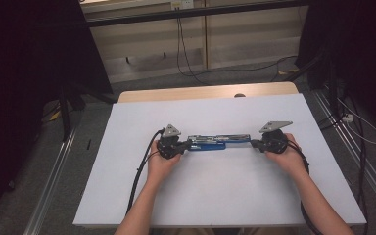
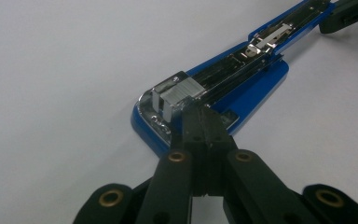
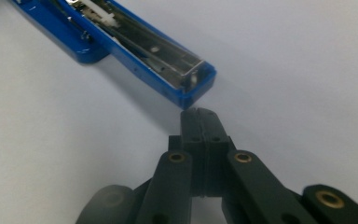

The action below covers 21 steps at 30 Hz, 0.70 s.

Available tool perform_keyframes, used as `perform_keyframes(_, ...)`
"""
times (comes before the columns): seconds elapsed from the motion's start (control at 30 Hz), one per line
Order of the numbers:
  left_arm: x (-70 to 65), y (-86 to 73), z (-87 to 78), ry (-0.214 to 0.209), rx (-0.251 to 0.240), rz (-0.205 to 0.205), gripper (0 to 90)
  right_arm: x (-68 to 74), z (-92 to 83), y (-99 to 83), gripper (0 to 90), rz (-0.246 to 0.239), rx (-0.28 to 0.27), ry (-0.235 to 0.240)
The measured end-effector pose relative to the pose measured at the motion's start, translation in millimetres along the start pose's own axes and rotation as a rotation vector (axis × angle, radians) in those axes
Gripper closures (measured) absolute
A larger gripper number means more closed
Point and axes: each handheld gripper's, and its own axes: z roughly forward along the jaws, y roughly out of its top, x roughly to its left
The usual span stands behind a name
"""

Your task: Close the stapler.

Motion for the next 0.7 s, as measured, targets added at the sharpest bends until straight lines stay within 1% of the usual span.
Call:
perform_keyframes(0.03, -0.4, 0.0, 0.6, -0.003, -0.003, 0.000, 90.0, 0.8, 0.4, 0.2, 90.0, -0.001, 0.005, 0.000)
perform_keyframes(0.1, -0.8, 0.2, 0.7, -0.005, 0.000, 0.006, 90.0, 1.9, 0.7, 1.3, 90.0, -0.011, -0.006, -0.008)
perform_keyframes(0.33, -1.2, 0.2, 0.3, 0.001, 0.002, 0.017, 90.0, 4.4, -0.1, 4.1, 90.0, -0.018, -0.015, 0.002)
perform_keyframes(0.57, -1.6, 0.2, 0.3, -0.001, 0.003, 0.016, 90.0, 5.3, -2.1, 7.9, 90.0, -0.010, -0.055, -0.001)
perform_keyframes(0.63, -1.5, 0.1, 0.3, -0.002, 0.003, 0.016, 90.0, 6.6, -2.0, 9.4, 90.0, -0.009, -0.065, 0.012)
perform_keyframes(0.7, -2.0, 0.1, 0.3, -0.002, 0.003, 0.017, 90.0, 8.2, -1.9, 10.9, 90.0, -0.015, -0.075, 0.011)
